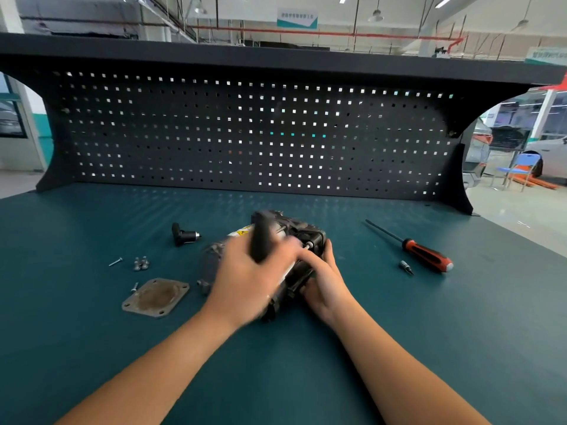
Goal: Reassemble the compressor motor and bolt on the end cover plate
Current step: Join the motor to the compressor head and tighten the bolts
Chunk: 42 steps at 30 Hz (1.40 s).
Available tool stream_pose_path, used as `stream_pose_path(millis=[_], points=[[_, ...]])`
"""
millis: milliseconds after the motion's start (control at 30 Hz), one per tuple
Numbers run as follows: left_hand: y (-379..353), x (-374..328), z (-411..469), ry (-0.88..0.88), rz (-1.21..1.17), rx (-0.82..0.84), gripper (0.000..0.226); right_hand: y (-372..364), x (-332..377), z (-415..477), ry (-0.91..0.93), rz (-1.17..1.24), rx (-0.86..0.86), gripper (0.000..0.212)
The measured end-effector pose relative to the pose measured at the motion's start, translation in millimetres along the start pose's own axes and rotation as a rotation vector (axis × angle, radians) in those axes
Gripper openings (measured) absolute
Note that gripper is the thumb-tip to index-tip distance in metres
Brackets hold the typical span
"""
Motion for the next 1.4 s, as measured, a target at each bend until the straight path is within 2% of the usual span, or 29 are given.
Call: stream_pose_path(millis=[100, 133, 167, 200, 233, 300, 367, 433, 500, 567, 633, 700, 733, 767, 833, 900, 933, 967, 1000, 1067, 1133, 1167, 1233, 1267, 1333, 1400], points=[[-32, -2, -18, -0.226, 0.496, 0.763, 0.004, -1, 2, -3, 0.022, 0.007, -0.06, 0.096], [-37, 1, -26, -0.333, 0.666, 0.895, 0.009, -1, 1, -3, 0.018, -0.013, -0.063, 0.096], [-40, 5, -34, -0.499, 0.807, 0.968, 0.017, 0, 1, -3, 0.02, -0.021, -0.064, 0.094], [-39, 8, -41, -0.561, 0.855, 0.991, 0.025, 1, 1, -3, 0.029, -0.028, -0.063, 0.094], [-36, 7, -43, -0.561, 0.801, 0.926, 0.03, 3, 1, -2, 0.038, -0.038, -0.063, 0.092], [-29, 0, -37, -0.49, 0.52, 0.638, 0.027, 2, 3, -4, 0.039, -0.053, -0.049, 0.084], [-17, -1, -29, -0.212, 0.19, 0.291, 0.017, 2, 4, -5, 0.023, -0.055, -0.022, 0.078], [-3, 7, -25, 0.08, -0.06, -0.067, 0.024, 1, 5, -6, 0.007, -0.047, 0.018, 0.076], [11, 17, -23, 0.268, -0.275, -0.366, 0.035, 1, 4, -5, 0.011, -0.031, 0.04, 0.074], [25, 32, -22, 0.456, -0.509, -0.665, 0.034, 1, 3, -4, 0.01, -0.022, 0.052, 0.078], [32, 45, -24, 0.616, -0.696, -0.874, 0.034, 3, 2, -2, 0.008, 0.0, 0.059, 0.091], [31, 45, -22, 0.591, -0.709, -0.884, 0.034, 4, 1, -2, 0.01, 0.0, 0.053, 0.1], [28, 39, -18, 0.492, -0.613, -0.778, 0.034, 5, 1, -2, 0.014, -0.015, 0.05, 0.1], [23, 29, -12, 0.353, -0.47, -0.594, 0.036, 5, 0, -2, 0.018, -0.03, 0.044, 0.099], [6, 2, -2, -0.039, 0.002, -0.048, 0.033, 5, 0, -3, 0.031, -0.053, 0.019, 0.089], [-17, -6, -11, -0.468, 0.556, 0.554, 0.008, 7, 0, -2, 0.039, -0.045, -0.02, 0.08], [-24, -3, -20, -0.631, 0.784, 0.752, 0.01, 7, 1, -2, 0.034, -0.02, -0.02, 0.08], [-26, 2, -29, -0.683, 0.932, 0.896, 0.014, 8, 1, -2, 0.036, -0.009, -0.006, 0.079], [-26, 5, -34, -0.672, 0.979, 0.946, 0.017, 8, 2, -2, 0.044, -0.014, 0.003, 0.075], [-21, 2, -35, -0.65, 0.851, 0.83, 0.015, 9, 3, -2, 0.062, -0.025, 0.013, 0.062], [-13, 0, -27, -0.545, 0.566, 0.547, 0.012, 8, 3, -3, 0.081, -0.027, 0.002, 0.057], [-9, 0, -23, -0.459, 0.445, 0.402, 0.015, 6, 3, -4, 0.082, -0.044, 0.001, 0.062], [-5, 3, -18, -0.243, 0.184, 0.123, 0.015, 1, 1, -6, 0.06, -0.084, 0.002, 0.087], [-4, 4, -18, -0.128, 0.037, -0.004, 0.017, -1, 0, -7, 0.046, -0.096, -0.002, 0.091], [-5, 10, -21, 0.058, -0.179, -0.149, 0.02, -1, 0, -6, 0.044, -0.101, -0.008, 0.084], [-1, 13, -20, 0.119, -0.23, -0.235, 0.018, -1, 1, -6, 0.039, -0.091, 0.014, 0.085]])
Point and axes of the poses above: each hand's wrist, its own z-axis towards the middle knuckle, its own y-axis out of the back of the hand, x = y × z, the point moved 3 cm from there along z, towards the middle knuckle, and after that the axes turned 15 degrees about -y, right-handed, at the moved point
